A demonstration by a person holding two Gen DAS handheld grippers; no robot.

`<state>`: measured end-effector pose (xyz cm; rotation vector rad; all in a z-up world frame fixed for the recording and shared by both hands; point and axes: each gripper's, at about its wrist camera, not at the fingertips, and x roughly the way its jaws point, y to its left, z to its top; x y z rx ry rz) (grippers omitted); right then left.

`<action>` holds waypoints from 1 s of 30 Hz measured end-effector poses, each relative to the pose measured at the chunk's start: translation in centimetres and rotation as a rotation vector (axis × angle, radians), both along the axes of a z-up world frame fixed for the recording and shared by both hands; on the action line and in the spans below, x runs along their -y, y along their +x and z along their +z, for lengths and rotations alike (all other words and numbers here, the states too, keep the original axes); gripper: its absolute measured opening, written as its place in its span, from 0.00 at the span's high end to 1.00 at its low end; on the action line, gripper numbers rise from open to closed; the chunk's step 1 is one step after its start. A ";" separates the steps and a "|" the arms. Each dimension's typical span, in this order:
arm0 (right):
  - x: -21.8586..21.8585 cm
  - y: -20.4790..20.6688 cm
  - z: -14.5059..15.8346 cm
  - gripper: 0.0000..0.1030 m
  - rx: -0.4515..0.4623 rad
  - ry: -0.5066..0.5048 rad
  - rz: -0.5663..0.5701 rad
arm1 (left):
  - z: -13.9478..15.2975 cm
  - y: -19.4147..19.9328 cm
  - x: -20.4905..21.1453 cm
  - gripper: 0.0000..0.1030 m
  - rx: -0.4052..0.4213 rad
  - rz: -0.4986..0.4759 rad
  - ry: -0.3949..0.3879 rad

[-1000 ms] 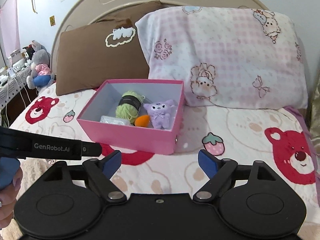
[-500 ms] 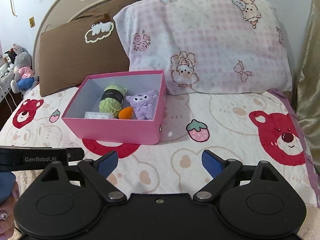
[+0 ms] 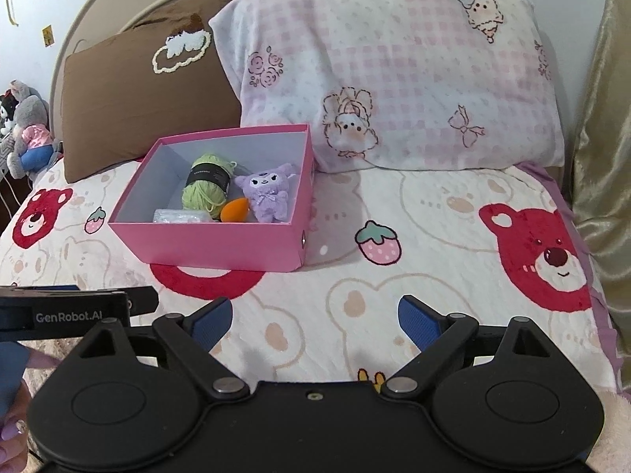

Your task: Organize objects

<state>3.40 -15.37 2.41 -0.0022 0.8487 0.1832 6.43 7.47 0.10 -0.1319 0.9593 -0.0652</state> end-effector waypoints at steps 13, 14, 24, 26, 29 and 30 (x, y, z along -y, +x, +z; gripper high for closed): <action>1.1 -0.1 0.4 0.09 -0.024 -0.043 -0.039 | 0.2 0.1 0.4 0.04 -0.079 -0.019 0.032; 1.2 -0.1 0.4 0.09 -0.026 -0.042 -0.040 | 0.2 0.2 0.5 0.04 -0.078 -0.027 0.041; 1.5 -0.3 0.9 0.09 -0.022 -0.030 -0.045 | 0.4 0.0 1.4 0.04 -0.101 -0.050 0.063; 1.5 -0.4 0.9 0.09 -0.022 -0.036 -0.044 | 0.7 -0.2 1.7 0.04 -0.094 -0.069 0.075; 1.4 -0.5 0.8 0.09 -0.026 -0.041 -0.044 | 1.2 -0.5 1.9 0.04 -0.078 -0.070 0.071; 1.4 -0.5 0.8 0.09 -0.028 -0.042 -0.045 | 1.3 -0.5 2.0 0.04 -0.071 -0.071 0.074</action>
